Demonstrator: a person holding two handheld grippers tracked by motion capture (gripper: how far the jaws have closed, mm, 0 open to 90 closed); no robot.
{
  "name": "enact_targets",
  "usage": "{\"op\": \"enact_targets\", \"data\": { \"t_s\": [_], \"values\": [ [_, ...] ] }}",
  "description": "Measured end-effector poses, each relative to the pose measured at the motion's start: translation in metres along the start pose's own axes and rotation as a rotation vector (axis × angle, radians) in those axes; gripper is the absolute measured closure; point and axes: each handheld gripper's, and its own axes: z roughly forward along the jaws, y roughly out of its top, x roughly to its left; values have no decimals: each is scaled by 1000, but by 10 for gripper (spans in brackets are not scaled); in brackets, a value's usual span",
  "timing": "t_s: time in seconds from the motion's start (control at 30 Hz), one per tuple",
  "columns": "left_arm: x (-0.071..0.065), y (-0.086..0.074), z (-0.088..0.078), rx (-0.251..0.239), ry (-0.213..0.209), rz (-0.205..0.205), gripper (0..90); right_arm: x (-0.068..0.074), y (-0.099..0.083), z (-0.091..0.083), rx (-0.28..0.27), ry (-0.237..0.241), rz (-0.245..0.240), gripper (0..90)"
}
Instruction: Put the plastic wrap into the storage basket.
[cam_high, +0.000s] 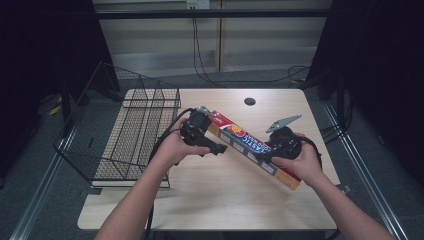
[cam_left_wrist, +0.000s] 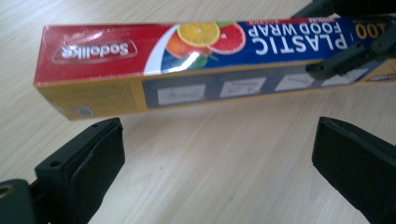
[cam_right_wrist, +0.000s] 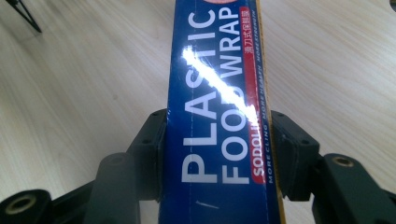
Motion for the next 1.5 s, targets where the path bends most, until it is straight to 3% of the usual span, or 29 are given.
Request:
{"op": "enact_targets", "data": {
  "t_s": [0.03,0.17,0.23,0.27,0.37,0.4,0.43,0.53,0.6,0.7,0.73,0.8,0.87,0.93,1.2,1.23,1.33,1.37,1.5],
  "values": [
    [2,3,0,-3,10,-14,24,3,1,-1,2,9,-1,456],
    [3,8,-1,-1,5,-2,22,5,4,-2,-3,20,-20,456],
    [4,13,-3,19,-11,32,21,8,8,-4,-5,30,-29,456],
    [3,15,-3,6,-11,9,21,8,9,-4,-7,33,-37,456],
    [7,21,-6,21,-3,67,12,9,11,-4,-1,42,-46,456],
    [6,22,-6,7,0,53,9,9,12,-4,-1,40,-50,456],
    [7,24,-7,25,-3,67,9,9,12,-4,1,45,-60,456],
    [7,27,-4,12,-7,69,9,10,12,-4,-2,61,-58,455],
    [6,29,-1,36,-14,81,7,10,12,-4,3,67,-71,456],
    [3,34,4,52,-19,124,6,12,13,-5,12,66,-85,455],
    [-1,37,8,62,-31,161,4,13,14,-6,20,71,-94,456],
    [-2,38,10,69,-44,166,5,13,14,-6,17,73,-101,456],
    [-5,41,16,91,-46,209,5,13,14,-7,17,81,-103,456],
    [-7,42,20,101,-55,223,5,13,14,-7,16,85,-112,456],
    [-10,45,27,121,-76,228,13,13,17,-11,16,113,-136,456],
    [-10,46,28,128,-74,252,13,13,17,-11,16,115,-135,456],
    [-11,47,29,135,-96,269,14,12,17,-12,11,127,-153,455],
    [-11,47,30,138,-95,273,15,11,18,-13,14,130,-176,455],
    [-14,48,33,169,-83,289,19,11,19,-14,21,142,-196,454]
  ]
}}
